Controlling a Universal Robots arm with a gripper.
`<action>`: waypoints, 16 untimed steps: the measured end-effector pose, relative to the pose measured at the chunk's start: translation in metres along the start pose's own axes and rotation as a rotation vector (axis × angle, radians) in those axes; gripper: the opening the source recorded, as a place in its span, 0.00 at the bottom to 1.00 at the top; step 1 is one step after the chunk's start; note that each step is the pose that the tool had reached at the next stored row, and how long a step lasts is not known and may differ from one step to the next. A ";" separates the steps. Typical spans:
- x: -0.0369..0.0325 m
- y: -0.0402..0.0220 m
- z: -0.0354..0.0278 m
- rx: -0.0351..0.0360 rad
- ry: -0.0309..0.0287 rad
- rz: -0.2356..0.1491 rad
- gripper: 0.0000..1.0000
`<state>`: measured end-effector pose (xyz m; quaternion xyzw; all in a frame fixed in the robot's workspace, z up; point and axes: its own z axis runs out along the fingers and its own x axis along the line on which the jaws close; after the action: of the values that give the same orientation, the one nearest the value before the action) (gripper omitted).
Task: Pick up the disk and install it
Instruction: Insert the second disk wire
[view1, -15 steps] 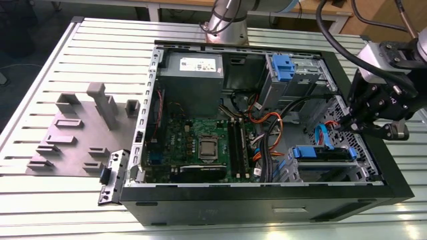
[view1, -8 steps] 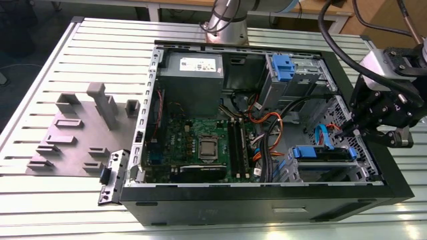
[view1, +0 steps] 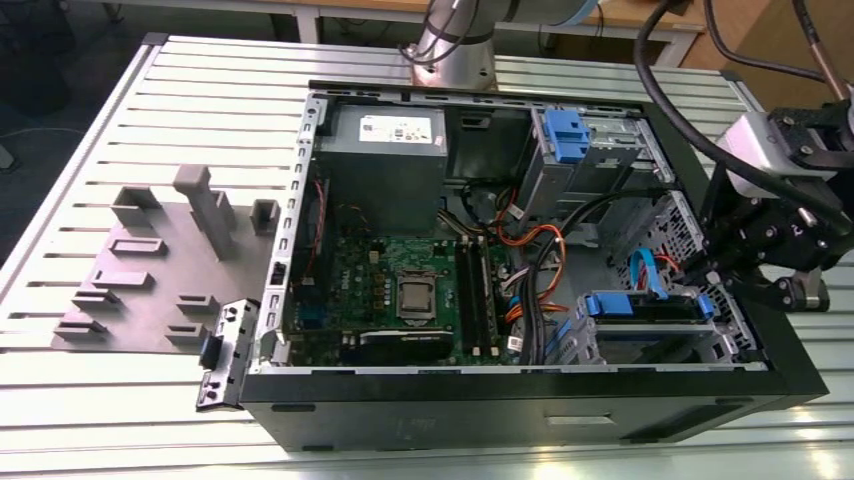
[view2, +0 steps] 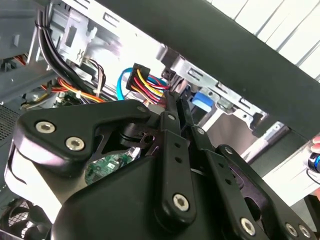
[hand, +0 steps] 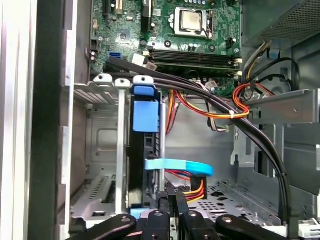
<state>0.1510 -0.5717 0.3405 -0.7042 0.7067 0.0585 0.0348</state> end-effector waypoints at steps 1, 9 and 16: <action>0.0013 0.0008 -0.0001 0.0004 0.0000 0.000 0.16; 0.0099 0.0020 -0.0012 0.0007 0.0000 0.000 0.16; 0.0151 0.0021 -0.0012 0.0006 -0.0002 0.000 0.16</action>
<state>0.1489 -0.5868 0.3398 -0.7043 0.7067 0.0583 0.0351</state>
